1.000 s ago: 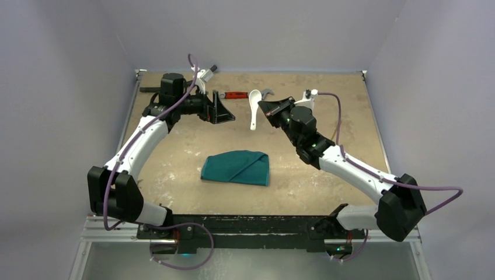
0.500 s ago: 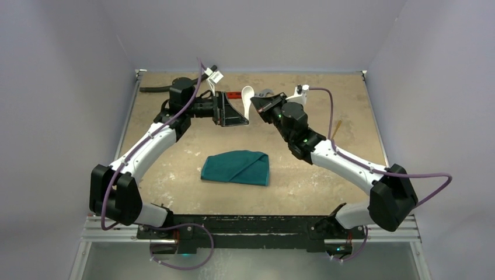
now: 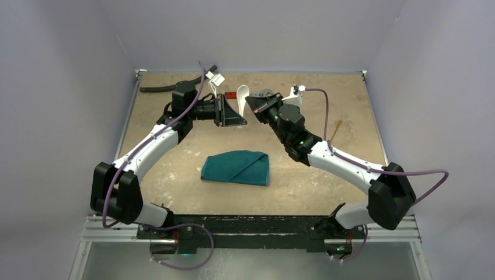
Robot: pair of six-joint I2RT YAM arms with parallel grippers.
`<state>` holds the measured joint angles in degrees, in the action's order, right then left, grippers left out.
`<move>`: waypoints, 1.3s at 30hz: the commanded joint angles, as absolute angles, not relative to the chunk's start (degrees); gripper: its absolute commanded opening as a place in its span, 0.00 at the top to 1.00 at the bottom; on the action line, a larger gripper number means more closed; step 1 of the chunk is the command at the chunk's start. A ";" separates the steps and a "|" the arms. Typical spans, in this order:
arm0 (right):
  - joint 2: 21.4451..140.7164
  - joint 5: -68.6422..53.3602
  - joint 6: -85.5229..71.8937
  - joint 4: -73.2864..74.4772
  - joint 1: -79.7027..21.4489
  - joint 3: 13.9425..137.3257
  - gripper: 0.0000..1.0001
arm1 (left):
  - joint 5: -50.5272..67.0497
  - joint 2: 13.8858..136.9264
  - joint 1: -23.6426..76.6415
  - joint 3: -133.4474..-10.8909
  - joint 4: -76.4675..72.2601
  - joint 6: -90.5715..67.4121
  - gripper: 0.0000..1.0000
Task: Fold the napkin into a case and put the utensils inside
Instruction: Pass from the right arm to the left, then insert the spoon into the folded napkin.
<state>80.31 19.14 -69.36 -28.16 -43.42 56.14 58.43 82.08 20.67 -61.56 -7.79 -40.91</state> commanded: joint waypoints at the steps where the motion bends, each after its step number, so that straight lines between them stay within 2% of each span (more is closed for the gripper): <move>1: 79.69 19.94 -67.60 -30.42 -43.86 58.09 1.00 | 58.09 82.10 20.75 -63.38 -4.11 -35.54 1.00; 2: 79.00 17.72 -65.82 -29.36 -43.52 57.90 1.00 | 57.99 82.07 20.64 -64.38 -1.22 -32.77 1.00; 3: 78.06 15.97 -63.91 -28.27 -42.52 57.73 0.93 | 58.07 82.01 20.53 -65.19 2.70 -30.14 1.00; 5: 75.83 8.38 -57.33 -28.67 -38.75 56.85 0.75 | 58.54 81.80 20.28 -66.30 7.76 -24.86 1.00; 7: 73.92 -7.96 -51.18 -28.25 -32.48 57.02 0.55 | 58.82 81.93 20.09 -67.40 13.33 -19.43 1.00; 9: 73.55 -19.20 -42.37 -22.17 -27.26 60.59 0.38 | 59.03 82.60 20.04 -68.68 20.22 -14.06 1.00; 11: 75.34 -28.15 -31.99 -12.21 -25.45 67.70 0.27 | 59.37 83.55 20.03 -69.57 25.02 -10.14 1.00; 13: 78.26 -36.22 -22.70 -1.81 -25.32 75.45 0.22 | 60.34 84.79 20.04 -70.67 30.23 -5.15 1.00; 17: 83.08 -44.83 -8.89 12.50 -25.32 85.14 0.21 | 62.91 88.21 20.05 -74.61 44.46 6.37 1.00; 22: 84.75 -45.80 -2.69 18.18 -25.40 84.90 0.22 | 62.68 91.91 20.04 -79.84 62.30 21.63 1.00; 34: 87.43 -43.15 2.96 20.80 -32.93 81.96 0.32 | 65.17 94.09 20.03 -81.40 71.26 29.32 1.00; 39: 88.09 -41.19 1.01 17.86 -34.29 80.27 0.44 | 65.76 94.86 20.08 -82.42 75.15 32.76 1.00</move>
<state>88.23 -42.72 1.06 20.12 -33.78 81.60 62.22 94.65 20.05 -79.64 70.41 27.20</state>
